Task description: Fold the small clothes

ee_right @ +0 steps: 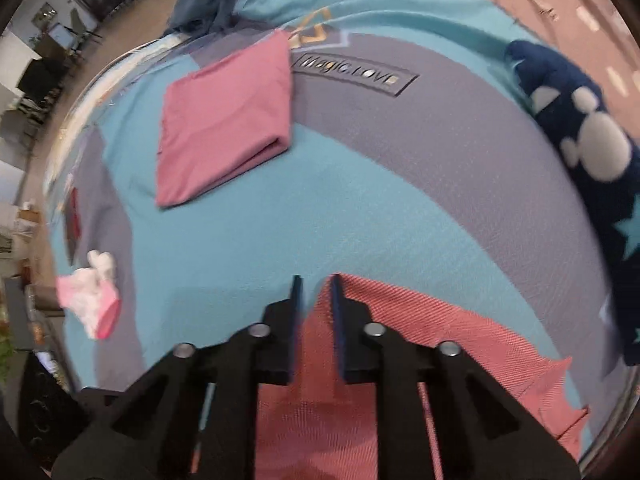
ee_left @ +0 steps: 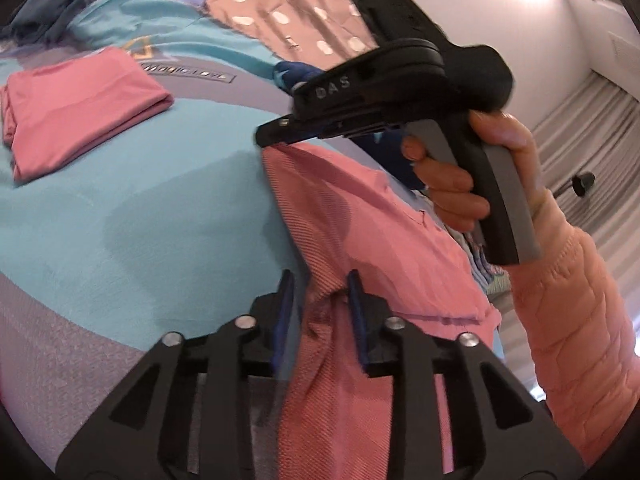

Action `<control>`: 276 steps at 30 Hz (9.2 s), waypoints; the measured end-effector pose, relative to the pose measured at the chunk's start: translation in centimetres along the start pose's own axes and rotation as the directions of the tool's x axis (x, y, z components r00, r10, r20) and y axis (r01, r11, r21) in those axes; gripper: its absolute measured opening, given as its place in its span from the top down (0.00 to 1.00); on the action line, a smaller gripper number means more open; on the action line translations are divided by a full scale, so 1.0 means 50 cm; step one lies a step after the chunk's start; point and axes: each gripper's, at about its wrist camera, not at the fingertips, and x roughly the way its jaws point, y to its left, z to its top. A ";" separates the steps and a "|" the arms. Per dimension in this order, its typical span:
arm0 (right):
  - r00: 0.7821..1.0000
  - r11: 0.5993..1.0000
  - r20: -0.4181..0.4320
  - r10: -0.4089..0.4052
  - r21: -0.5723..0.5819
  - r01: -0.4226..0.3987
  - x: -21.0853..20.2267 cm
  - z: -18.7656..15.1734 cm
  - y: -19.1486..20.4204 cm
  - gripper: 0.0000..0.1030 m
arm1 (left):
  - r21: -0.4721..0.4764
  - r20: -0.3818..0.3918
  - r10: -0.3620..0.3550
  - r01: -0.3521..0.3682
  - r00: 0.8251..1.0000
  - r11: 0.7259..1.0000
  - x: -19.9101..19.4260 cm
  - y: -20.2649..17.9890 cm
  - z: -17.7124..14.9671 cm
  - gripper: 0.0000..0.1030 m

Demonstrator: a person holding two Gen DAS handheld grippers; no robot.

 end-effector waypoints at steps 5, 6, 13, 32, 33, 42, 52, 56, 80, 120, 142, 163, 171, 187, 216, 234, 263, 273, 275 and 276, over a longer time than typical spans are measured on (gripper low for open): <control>0.992 0.991 0.113 0.059 0.110 -0.072 -0.018 0.004 -0.035 0.98 | -0.013 -0.005 0.008 -0.008 1.000 1.000 0.004 0.010 0.002 0.92; 0.985 0.987 0.154 0.077 0.129 -0.097 -0.029 0.002 -0.041 0.99 | -0.017 0.000 0.018 -0.018 1.000 1.000 0.003 0.013 0.003 0.92; 0.959 0.958 0.281 0.033 0.264 -0.110 -0.092 -0.072 -0.098 0.80 | -0.058 -0.011 0.061 -0.062 0.998 0.996 0.000 0.035 0.005 0.92; 0.803 0.571 0.580 -0.138 0.709 -0.414 -0.206 -0.888 -0.337 0.83 | 0.014 0.059 0.253 -0.254 0.966 0.967 -0.006 -0.002 0.031 0.90; 0.793 0.563 0.583 -0.179 0.722 -0.403 -0.222 -0.917 -0.348 0.83 | 0.040 0.071 0.271 -0.275 0.960 0.961 -0.015 -0.020 0.034 0.89; 0.739 0.167 0.467 -0.485 0.879 -0.446 -0.285 -1.148 -0.522 0.45 | 0.329 0.090 0.266 -0.281 0.960 0.902 0.031 -0.281 0.002 0.59; 0.726 0.034 0.538 -0.429 0.813 -0.582 -0.294 -1.164 -0.695 0.44 | 0.497 -0.042 0.263 -0.209 0.964 0.843 0.181 -0.447 -0.113 0.57; 0.752 -0.039 0.491 -0.440 0.826 -0.562 -0.291 -1.176 -0.744 0.45 | 0.509 -0.074 0.281 -0.206 0.957 0.836 0.212 -0.463 -0.138 0.57; 0.831 0.003 0.378 -0.407 0.911 -0.413 -0.286 -1.150 -0.825 0.97 | 0.530 -0.125 0.268 -0.164 0.955 0.832 0.277 -0.505 -0.183 0.51; 0.892 0.989 0.450 0.051 0.101 -0.107 -0.185 -0.765 -0.107 0.83 | -0.047 -0.289 -0.191 0.185 0.938 0.982 0.150 -0.258 -0.140 0.36; 0.843 0.989 0.538 -0.013 0.133 -0.070 -0.211 -0.765 -0.055 0.96 | -0.207 -0.333 -0.217 0.154 0.918 0.966 0.187 -0.285 -0.157 0.39; 0.820 0.808 0.408 -0.402 0.579 0.108 -0.238 -0.861 -0.274 0.46 | 0.283 -0.018 0.042 -0.035 0.999 0.958 0.030 -0.379 0.155 0.97; 0.813 0.837 0.406 -0.417 0.520 0.170 -0.223 -0.821 -0.236 0.46 | 0.253 -0.030 0.136 -0.124 0.990 0.959 0.032 -0.290 0.144 0.97; 0.842 0.893 0.463 -0.276 0.448 0.046 -0.169 -0.698 -0.158 0.80 | 0.235 -0.027 -0.028 0.034 0.999 0.971 0.020 -0.401 0.184 0.97; 0.783 0.791 0.446 -0.433 0.605 0.092 -0.268 -0.855 -0.174 0.55 | 0.007 -0.074 0.316 -0.316 0.946 0.949 0.037 -0.019 0.095 0.55; 0.780 0.780 0.434 -0.452 0.616 0.109 -0.270 -0.800 -0.239 0.49 | 0.353 0.094 0.383 -0.390 0.919 0.850 0.042 -0.184 0.043 0.33; 0.806 0.783 0.444 -0.391 0.621 0.039 -0.239 -0.982 -0.138 0.66 | 0.346 0.091 0.306 -0.318 0.948 0.883 -0.116 -0.152 -0.158 0.24; 0.761 0.747 0.549 -0.345 0.652 -0.131 -0.253 -1.110 -0.098 0.61 | 0.183 -0.024 0.237 -0.229 0.971 0.956 -0.211 -0.066 -0.244 0.24; 0.768 0.753 0.554 -0.321 0.641 -0.147 -0.252 -1.120 -0.088 0.61 | 0.207 -0.032 0.238 -0.227 0.971 0.952 -0.224 -0.067 -0.263 0.24; 0.772 0.755 0.549 -0.319 0.640 -0.143 -0.250 -1.122 -0.083 0.61 | 0.224 -0.034 0.244 -0.231 0.969 0.947 -0.228 -0.069 -0.272 0.24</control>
